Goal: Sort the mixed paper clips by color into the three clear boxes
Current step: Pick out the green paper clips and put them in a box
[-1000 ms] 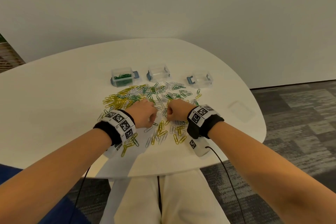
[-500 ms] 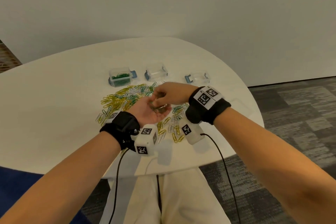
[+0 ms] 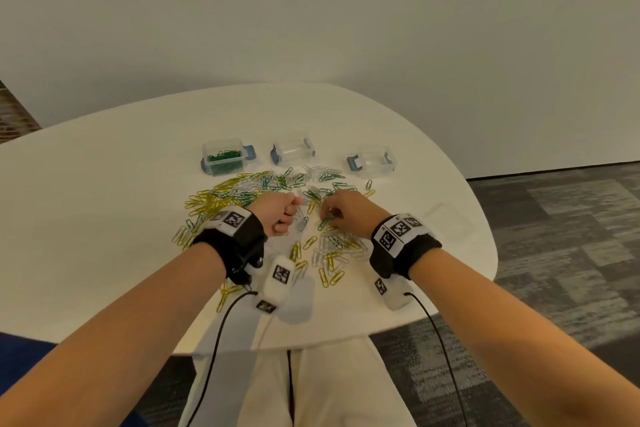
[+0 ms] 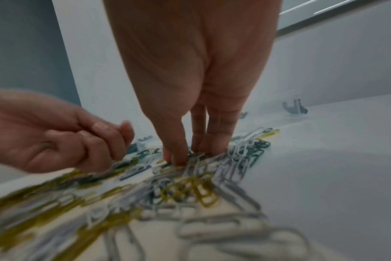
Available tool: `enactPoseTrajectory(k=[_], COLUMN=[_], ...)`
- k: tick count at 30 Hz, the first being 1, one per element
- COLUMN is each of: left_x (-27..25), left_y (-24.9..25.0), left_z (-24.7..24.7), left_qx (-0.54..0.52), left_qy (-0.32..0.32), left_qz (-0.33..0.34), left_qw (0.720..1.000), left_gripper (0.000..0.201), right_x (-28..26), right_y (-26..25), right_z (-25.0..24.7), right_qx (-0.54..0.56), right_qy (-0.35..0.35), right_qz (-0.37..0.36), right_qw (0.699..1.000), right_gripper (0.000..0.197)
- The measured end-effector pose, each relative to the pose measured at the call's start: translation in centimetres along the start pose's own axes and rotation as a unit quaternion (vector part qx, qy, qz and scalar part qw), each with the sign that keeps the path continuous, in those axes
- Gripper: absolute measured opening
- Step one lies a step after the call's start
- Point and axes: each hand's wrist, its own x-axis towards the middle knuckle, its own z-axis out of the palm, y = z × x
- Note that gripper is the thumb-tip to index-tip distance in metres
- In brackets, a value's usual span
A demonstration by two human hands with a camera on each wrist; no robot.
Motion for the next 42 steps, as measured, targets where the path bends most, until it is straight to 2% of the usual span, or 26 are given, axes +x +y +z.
enactPoseTrajectory(k=[2,5,7,8,11,12,13,16,17,18,19,21,22,23,25,28,31,33,34,35,36,37,38,39,40,42], left_x=[0.3,0.9,1.1,1.1,1.3,1.3,1.3,1.0,0.9,0.8,0.8,0.7,0.6,0.6,0.8,1.4,1.6,1.8,1.9,1.8,1.9,1.9,1.8,1.5,1.2,0.6], left_y=[0.1,-0.1,-0.4,-0.5,-0.6,-0.6,-0.5,-0.1,0.1,0.3,0.4,0.6,0.6,0.5,0.3,-0.1,-0.2,0.0,0.0,0.1,0.1,0.1,0.1,0.2,0.3,0.4], left_z=[0.3,0.6,0.9,1.0,0.7,0.4,0.1,-0.9,-1.3,-1.7,-2.1,-2.6,-2.5,-2.2,-1.1,0.9,1.8,1.9,1.9,1.8,1.8,1.9,2.0,2.2,2.6,2.9], left_qx=[0.221,0.47,0.532,0.541,0.519,0.508,0.498,0.469,0.466,0.471,0.482,0.519,0.529,0.529,0.516,0.577,0.623,0.616,0.615,0.617,0.621,0.622,0.618,0.601,0.558,0.315], left_qy=[0.044,0.04,0.051,0.056,0.06,0.049,0.035,0.013,0.023,0.037,0.052,0.089,0.106,0.119,0.109,0.065,0.063,0.063,0.054,0.044,0.032,0.022,0.011,0.0,-0.014,-0.043], left_qz=[0.069,0.103,0.111,0.119,0.147,0.151,0.153,0.165,0.163,0.157,0.154,0.158,0.162,0.168,0.192,0.201,0.197,0.193,0.191,0.19,0.191,0.191,0.191,0.19,0.182,0.115], left_qw=[0.972,0.876,0.838,0.831,0.84,0.846,0.853,0.868,0.869,0.867,0.861,0.835,0.826,0.823,0.827,0.789,0.755,0.761,0.763,0.762,0.759,0.759,0.762,0.776,0.81,0.941], left_gripper=[0.033,0.03,0.02,0.018,0.016,0.016,0.016,0.034,0.034,0.03,0.022,0.007,0.005,0.012,0.017,0.016,0.023,0.019,0.016,0.013,0.011,0.01,0.012,0.019,0.026,0.03], right_x=[0.0,-0.1,-0.2,-0.1,-0.2,-0.3,-0.6,-0.9,-0.8,-0.6,-0.4,0.0,0.2,0.4,0.5,0.8,0.7,0.3,-0.1,-0.7,-1.3,-1.8,-2.4,-2.8,-3.1,-3.4], right_y=[0.1,0.7,1.2,1.4,1.5,1.2,0.9,0.3,0.3,0.3,0.2,-0.1,-0.3,-0.7,-1.4,-2.1,-1.9,-0.9,-0.3,0.4,1.0,1.5,1.9,2.2,2.4,2.6], right_z=[0.0,-0.3,-0.4,-0.4,-0.4,-0.4,-0.4,-0.7,-0.7,-0.6,-0.6,-0.7,-0.7,-0.6,-0.4,0.2,-0.2,-0.6,-0.7,-0.8,-0.8,-0.9,-1.0,-0.9,-0.8,-0.5], right_qx=[0.002,0.048,0.097,0.113,0.229,0.328,0.445,0.718,0.746,0.741,0.696,0.465,0.322,0.204,0.068,-0.045,-0.054,0.085,0.231,0.406,0.574,0.691,0.744,0.754,0.732,0.609], right_qy=[-0.004,0.004,0.035,0.055,0.086,0.076,0.062,0.016,0.007,-0.001,-0.002,-0.003,-0.007,-0.016,-0.036,-0.072,-0.093,-0.064,-0.047,-0.039,-0.043,-0.051,-0.057,-0.06,-0.061,-0.062], right_qz=[-0.005,-0.002,0.016,0.03,0.077,0.09,0.098,0.118,0.126,0.134,0.139,0.128,0.101,0.067,0.02,-0.007,0.003,0.042,0.074,0.102,0.123,0.131,0.135,0.135,0.137,0.152], right_qw=[1.0,0.999,0.995,0.992,0.967,0.937,0.888,0.685,0.654,0.658,0.704,0.876,0.941,0.976,0.997,0.996,0.994,0.993,0.969,0.907,0.808,0.709,0.652,0.64,0.664,0.776], right_gripper=[0.012,0.009,0.009,0.008,0.007,0.006,0.003,0.014,0.015,0.016,0.015,0.011,0.012,0.014,0.015,0.012,0.006,0.012,0.016,0.019,0.018,0.014,0.011,0.009,0.01,0.016])
